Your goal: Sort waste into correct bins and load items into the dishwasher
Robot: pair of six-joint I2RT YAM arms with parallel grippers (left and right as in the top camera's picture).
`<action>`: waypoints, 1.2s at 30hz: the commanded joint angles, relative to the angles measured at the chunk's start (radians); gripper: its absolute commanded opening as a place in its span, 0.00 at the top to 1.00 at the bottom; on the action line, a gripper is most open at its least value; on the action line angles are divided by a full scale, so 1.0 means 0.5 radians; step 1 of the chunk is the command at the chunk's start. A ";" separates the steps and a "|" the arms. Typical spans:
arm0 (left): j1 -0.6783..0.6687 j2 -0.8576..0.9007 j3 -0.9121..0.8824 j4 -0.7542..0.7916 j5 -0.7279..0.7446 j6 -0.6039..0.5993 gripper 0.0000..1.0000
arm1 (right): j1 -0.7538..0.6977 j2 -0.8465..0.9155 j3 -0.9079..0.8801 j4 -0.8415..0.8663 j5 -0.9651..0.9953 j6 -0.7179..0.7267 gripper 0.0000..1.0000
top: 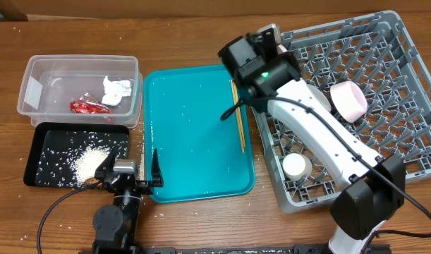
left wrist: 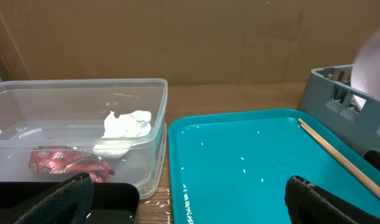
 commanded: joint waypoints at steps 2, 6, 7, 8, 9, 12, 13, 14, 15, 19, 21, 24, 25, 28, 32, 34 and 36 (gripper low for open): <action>0.012 -0.019 -0.008 0.004 -0.005 0.015 0.00 | 0.198 -0.017 -0.011 -0.052 0.243 0.021 0.65; 0.013 -0.019 -0.008 0.004 -0.005 0.015 0.00 | 0.413 -0.067 0.046 -0.244 0.153 0.337 0.58; 0.012 -0.019 -0.008 0.005 -0.005 0.015 0.00 | 0.520 -0.124 0.082 -0.332 -0.106 0.483 0.56; 0.012 -0.019 -0.008 0.004 -0.005 0.015 0.00 | 0.582 -0.168 0.108 -0.359 -0.333 0.536 0.56; 0.012 -0.019 -0.008 0.004 -0.005 0.015 0.00 | 0.617 -0.199 0.124 -0.361 -0.483 0.558 0.56; 0.013 -0.019 -0.008 0.005 -0.005 0.015 0.00 | 0.719 -0.381 0.170 -0.295 -1.144 0.686 0.44; 0.012 -0.019 -0.008 0.004 -0.005 0.015 0.00 | 0.732 -0.448 0.170 -0.256 -1.306 0.683 0.07; 0.012 -0.019 -0.008 0.004 -0.005 0.015 0.00 | 0.738 -0.516 0.170 -0.232 -1.430 0.681 0.00; 0.013 -0.019 -0.008 0.004 -0.005 0.015 0.00 | 0.737 -0.575 0.170 -0.229 -1.478 0.682 0.00; 0.012 -0.019 -0.008 0.005 -0.005 0.015 0.00 | 0.732 -0.759 0.170 -0.260 -1.437 0.680 0.00; 0.012 -0.019 -0.008 0.004 -0.005 0.015 0.00 | 0.709 -0.832 0.170 -0.343 -1.437 0.681 0.00; 0.012 -0.019 -0.008 0.004 -0.005 0.016 0.00 | 0.708 -0.898 0.169 -0.390 -1.437 0.681 0.00; 0.012 -0.019 -0.008 0.005 -0.005 0.015 0.00 | 0.708 -0.911 0.169 -0.380 -1.438 0.681 0.00; 0.012 -0.019 -0.008 0.004 -0.005 0.015 0.00 | 0.708 -0.903 0.167 -0.285 -1.472 0.754 0.00; 0.012 -0.019 -0.008 0.004 -0.005 0.015 0.00 | 0.706 -0.797 0.159 -0.105 -1.423 0.772 0.00; 0.012 -0.019 -0.008 0.004 -0.005 0.015 0.00 | 0.706 -0.626 0.108 -0.037 -1.358 0.771 0.00; 0.012 -0.019 -0.008 0.005 -0.005 0.015 0.00 | 0.705 -0.436 0.103 0.009 -1.347 0.771 0.00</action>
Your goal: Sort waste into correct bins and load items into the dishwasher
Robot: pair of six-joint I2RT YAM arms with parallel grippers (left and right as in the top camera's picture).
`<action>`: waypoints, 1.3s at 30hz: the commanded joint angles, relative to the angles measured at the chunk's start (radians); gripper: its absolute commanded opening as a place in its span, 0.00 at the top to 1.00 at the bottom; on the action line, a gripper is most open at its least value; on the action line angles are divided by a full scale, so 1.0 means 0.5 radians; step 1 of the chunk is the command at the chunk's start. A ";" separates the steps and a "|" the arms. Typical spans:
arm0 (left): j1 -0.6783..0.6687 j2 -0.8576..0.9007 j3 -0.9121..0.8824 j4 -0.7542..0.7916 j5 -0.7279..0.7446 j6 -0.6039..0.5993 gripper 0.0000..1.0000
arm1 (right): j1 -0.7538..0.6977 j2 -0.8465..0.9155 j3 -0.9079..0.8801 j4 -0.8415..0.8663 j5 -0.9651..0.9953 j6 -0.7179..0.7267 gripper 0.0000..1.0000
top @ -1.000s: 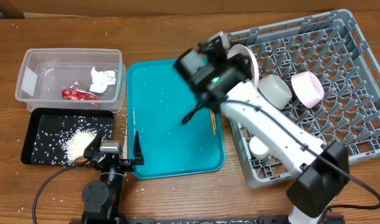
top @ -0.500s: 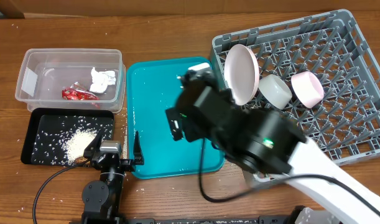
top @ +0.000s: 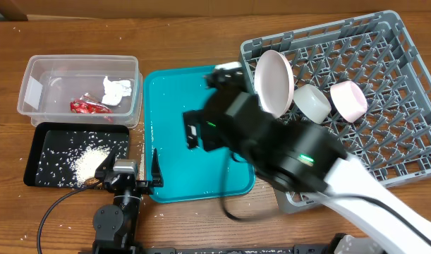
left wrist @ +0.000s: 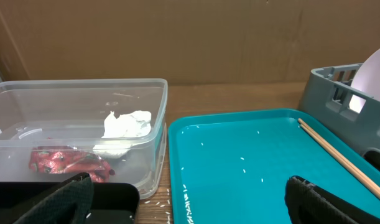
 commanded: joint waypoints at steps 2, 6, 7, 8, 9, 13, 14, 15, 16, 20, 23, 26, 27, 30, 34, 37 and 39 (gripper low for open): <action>0.012 -0.019 -0.008 0.005 -0.005 0.015 0.00 | -0.020 0.378 -0.031 0.070 0.073 0.024 0.00; 0.012 -0.019 -0.008 0.005 -0.005 0.015 0.00 | -0.245 0.661 -0.033 0.083 0.038 -0.045 0.00; 0.012 -0.019 -0.008 0.005 -0.005 0.015 0.00 | -0.317 0.719 -0.033 0.082 -0.046 -0.119 0.00; 0.012 -0.019 -0.008 0.005 -0.005 0.015 0.00 | -0.373 0.760 -0.033 0.084 -0.143 -0.200 0.00; 0.012 -0.019 -0.008 0.005 -0.005 0.015 0.00 | -0.464 0.829 -0.033 0.085 -0.290 -0.301 0.00; 0.012 -0.019 -0.008 0.005 -0.005 0.015 0.00 | -0.697 1.063 -0.033 0.116 -0.279 -0.391 0.24; 0.012 -0.019 -0.008 0.005 -0.005 0.015 0.00 | -0.723 1.087 -0.033 0.124 -0.272 -0.391 0.30; 0.012 -0.019 -0.008 0.005 -0.005 0.015 0.00 | -0.771 1.133 -0.033 0.136 -0.272 -0.391 0.40; 0.012 -0.019 -0.008 0.005 -0.005 0.015 0.00 | -0.789 1.149 -0.033 0.138 -0.272 -0.391 0.41; 0.012 -0.019 -0.008 0.005 -0.005 0.015 0.00 | -0.816 1.235 -0.034 0.137 -0.176 -0.391 0.41; 0.012 -0.019 -0.008 0.005 -0.005 0.016 0.00 | -0.781 1.290 -0.088 0.152 -0.151 -0.391 0.41; 0.012 -0.019 -0.008 0.005 -0.005 0.015 0.00 | -0.749 1.366 -0.090 0.159 -0.120 -0.391 0.46; 0.013 -0.019 -0.008 0.005 -0.005 0.015 0.00 | -0.735 1.406 -0.090 0.168 -0.097 -0.391 0.53; 0.012 -0.019 -0.008 0.005 -0.005 0.015 0.00 | -0.710 1.495 -0.090 0.157 -0.085 -0.425 0.62; 0.012 -0.019 -0.008 0.005 -0.005 0.015 0.00 | -0.660 1.556 -0.091 0.153 -0.084 -0.488 0.67; 0.012 -0.019 -0.008 0.005 -0.005 0.015 0.00 | -0.623 1.556 -0.091 0.146 -0.083 -0.490 0.78; 0.012 -0.019 -0.008 0.005 -0.005 0.015 0.00 | -0.600 1.556 -0.090 0.116 -0.083 -0.489 0.89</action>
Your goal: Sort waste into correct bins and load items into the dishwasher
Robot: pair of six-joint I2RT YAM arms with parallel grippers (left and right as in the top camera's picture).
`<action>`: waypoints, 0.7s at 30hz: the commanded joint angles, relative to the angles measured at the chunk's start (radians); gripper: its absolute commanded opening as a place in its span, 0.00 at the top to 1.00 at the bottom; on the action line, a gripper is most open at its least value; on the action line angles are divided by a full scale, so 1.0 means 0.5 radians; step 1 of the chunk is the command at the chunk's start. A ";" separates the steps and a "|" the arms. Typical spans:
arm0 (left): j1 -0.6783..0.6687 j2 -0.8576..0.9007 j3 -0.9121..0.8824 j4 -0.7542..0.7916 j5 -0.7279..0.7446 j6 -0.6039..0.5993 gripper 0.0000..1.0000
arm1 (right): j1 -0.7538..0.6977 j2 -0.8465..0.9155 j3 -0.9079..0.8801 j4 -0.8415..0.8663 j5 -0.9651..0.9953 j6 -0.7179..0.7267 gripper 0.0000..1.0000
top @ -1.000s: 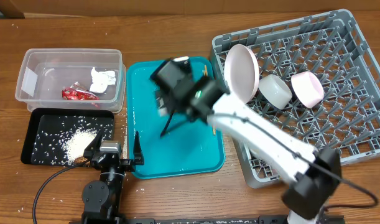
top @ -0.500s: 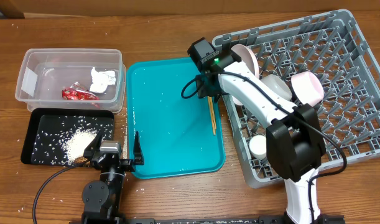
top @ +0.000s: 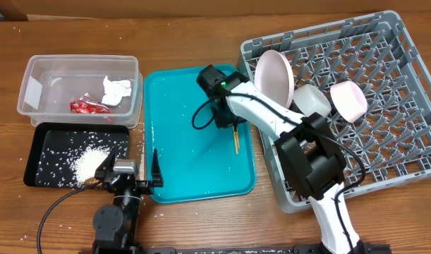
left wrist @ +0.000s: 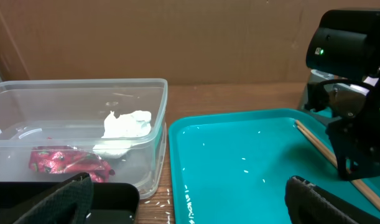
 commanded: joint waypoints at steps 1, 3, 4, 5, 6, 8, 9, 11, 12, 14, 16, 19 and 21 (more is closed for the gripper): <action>0.012 -0.019 -0.008 0.004 -0.005 0.015 0.00 | 0.050 0.066 -0.018 -0.034 0.005 -0.008 0.92; 0.013 -0.019 -0.008 0.004 -0.005 0.015 0.00 | 0.069 0.066 0.003 -0.091 0.004 -0.006 0.94; 0.012 -0.019 -0.008 0.004 -0.005 0.015 0.00 | 0.074 0.066 0.016 -0.116 0.004 -0.006 0.96; 0.012 -0.019 -0.008 0.004 -0.005 0.015 0.00 | 0.083 0.057 0.048 -0.159 0.003 -0.005 0.96; 0.012 -0.019 -0.008 0.004 -0.005 0.015 0.00 | 0.088 0.046 0.073 -0.185 0.003 -0.005 0.96; 0.013 -0.019 -0.008 0.004 -0.005 0.015 0.00 | 0.092 -0.008 0.126 -0.227 0.002 -0.005 0.94; 0.012 -0.019 -0.008 0.004 -0.005 0.015 0.00 | 0.092 -0.039 0.139 -0.231 0.002 -0.004 0.94; 0.012 -0.019 -0.008 0.005 -0.005 0.015 0.00 | 0.092 -0.113 0.152 -0.230 0.003 0.002 0.96; 0.012 -0.019 -0.008 0.005 -0.005 0.015 0.00 | 0.092 -0.175 0.152 -0.228 0.003 0.002 0.96; 0.012 -0.019 -0.008 0.004 -0.005 0.015 0.00 | 0.091 -0.281 0.152 -0.220 0.004 0.002 0.96; 0.012 -0.019 -0.008 0.004 -0.005 0.015 0.00 | 0.070 -0.453 0.152 -0.189 0.004 0.002 0.96; 0.012 -0.019 -0.008 0.004 -0.005 0.015 0.00 | -0.002 -0.698 0.152 -0.153 0.087 0.000 0.96; 0.012 -0.019 -0.008 0.004 -0.005 0.016 0.00 | -0.077 -0.791 0.152 -0.137 0.247 -0.046 0.96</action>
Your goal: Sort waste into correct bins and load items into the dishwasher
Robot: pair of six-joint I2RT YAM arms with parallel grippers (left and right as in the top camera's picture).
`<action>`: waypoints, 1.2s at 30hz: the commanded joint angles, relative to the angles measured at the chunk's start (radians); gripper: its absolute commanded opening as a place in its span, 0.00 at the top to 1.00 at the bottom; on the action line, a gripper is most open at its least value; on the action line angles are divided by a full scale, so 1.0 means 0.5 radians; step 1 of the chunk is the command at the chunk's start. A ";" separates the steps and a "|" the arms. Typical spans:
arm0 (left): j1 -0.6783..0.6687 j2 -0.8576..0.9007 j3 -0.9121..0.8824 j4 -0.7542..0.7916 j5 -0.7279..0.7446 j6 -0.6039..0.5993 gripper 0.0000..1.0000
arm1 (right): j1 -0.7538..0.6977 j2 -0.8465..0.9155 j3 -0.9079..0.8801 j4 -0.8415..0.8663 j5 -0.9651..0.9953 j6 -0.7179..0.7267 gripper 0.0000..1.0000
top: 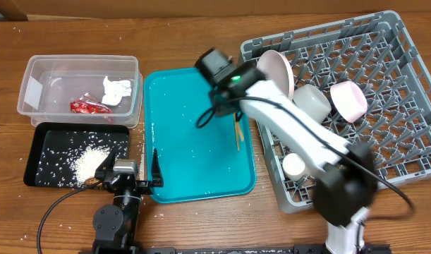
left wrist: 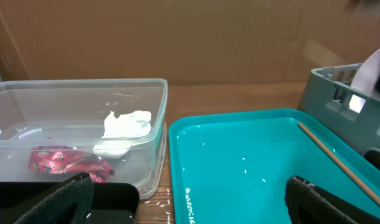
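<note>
One wooden chopstick (top: 237, 132) lies on the teal tray (top: 187, 141) near its right edge; the left wrist view shows the chopstick (left wrist: 336, 155) flat on the tray (left wrist: 239, 162). My right gripper (top: 224, 99) hangs over the chopstick's far end at the tray's back right, and the arm hides its fingers. The grey dish rack (top: 384, 77) holds a pink plate (top: 275, 70), a white cup (top: 310, 102), a pink cup (top: 349, 99) and a small white cup (top: 296, 166). My left gripper (top: 134, 171) rests open at the tray's front left corner.
A clear bin (top: 32, 92) at the back left holds a white tissue (top: 116, 88) and a red wrapper (top: 88, 107). In front of it a black tray (top: 46, 141) holds loose rice (top: 88, 162). Rice grains dot the teal tray.
My right gripper was low on the tray at the chopstick and filled the right of the left wrist view. Now it is out of that view. The chopstick still lies on the tray.
First the right arm reached over the tray's back right corner, with the chopstick along the right edge. Then the arm loomed large over the tray. Then the gripper was down at the chopstick. Now it is higher. The left arm has stayed put.
</note>
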 commanded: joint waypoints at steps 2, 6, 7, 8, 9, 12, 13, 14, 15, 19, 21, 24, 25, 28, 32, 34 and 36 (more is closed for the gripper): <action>0.012 -0.019 -0.008 0.005 -0.005 0.015 0.00 | -0.214 -0.209 0.064 0.040 0.217 -0.350 0.96; 0.013 -0.019 -0.008 0.005 -0.005 0.015 0.00 | -0.356 -0.105 -0.019 0.063 0.197 -0.435 0.96; 0.012 -0.019 -0.008 0.005 -0.005 0.015 0.00 | -0.365 -0.071 -0.047 0.064 0.196 -0.434 0.96; 0.013 -0.019 -0.008 0.005 -0.005 0.015 0.00 | -0.367 -0.043 -0.075 0.063 0.198 -0.435 0.96; 0.012 -0.019 -0.008 0.005 -0.005 0.015 0.00 | -0.367 -0.011 -0.101 0.056 0.198 -0.435 0.96; 0.012 -0.019 -0.008 0.005 -0.005 0.015 0.00 | -0.345 0.043 -0.110 -0.025 0.246 -0.420 0.76; 0.012 -0.019 -0.008 0.005 -0.005 0.015 0.00 | -0.325 0.038 -0.107 -0.037 0.281 -0.385 0.70; 0.012 -0.019 -0.008 0.005 -0.005 0.015 0.00 | -0.268 -0.007 -0.098 -0.032 0.309 -0.326 0.68; 0.012 -0.019 -0.008 0.005 -0.005 0.016 0.00 | -0.229 -0.033 -0.092 -0.025 0.304 -0.307 0.64; 0.012 -0.019 -0.008 0.005 -0.005 0.015 0.00 | -0.039 -0.077 -0.095 0.011 0.160 -0.184 0.56; 0.012 -0.019 -0.008 0.005 -0.005 0.015 0.00 | 0.026 -0.043 -0.121 0.089 0.050 -0.099 0.56; 0.012 -0.019 -0.008 0.005 -0.005 0.015 0.00 | 0.064 0.072 -0.210 0.288 0.053 -0.048 0.49; 0.012 -0.019 -0.008 0.005 -0.005 0.015 0.00 | 0.064 0.118 -0.243 0.347 0.068 -0.048 0.47; 0.012 -0.019 -0.008 0.005 -0.005 0.015 0.00 | 0.028 0.256 -0.267 0.414 0.091 -0.048 0.45; 0.013 -0.019 -0.008 0.005 -0.005 0.015 0.00 | -0.016 0.455 -0.267 0.413 0.089 -0.049 0.45; 0.012 -0.019 -0.008 0.005 -0.005 0.016 0.00 | -0.019 0.531 -0.267 0.374 0.089 -0.048 0.45; 0.013 -0.019 -0.008 0.005 -0.005 0.015 0.00 | -0.027 0.596 -0.267 0.327 0.059 -0.049 0.55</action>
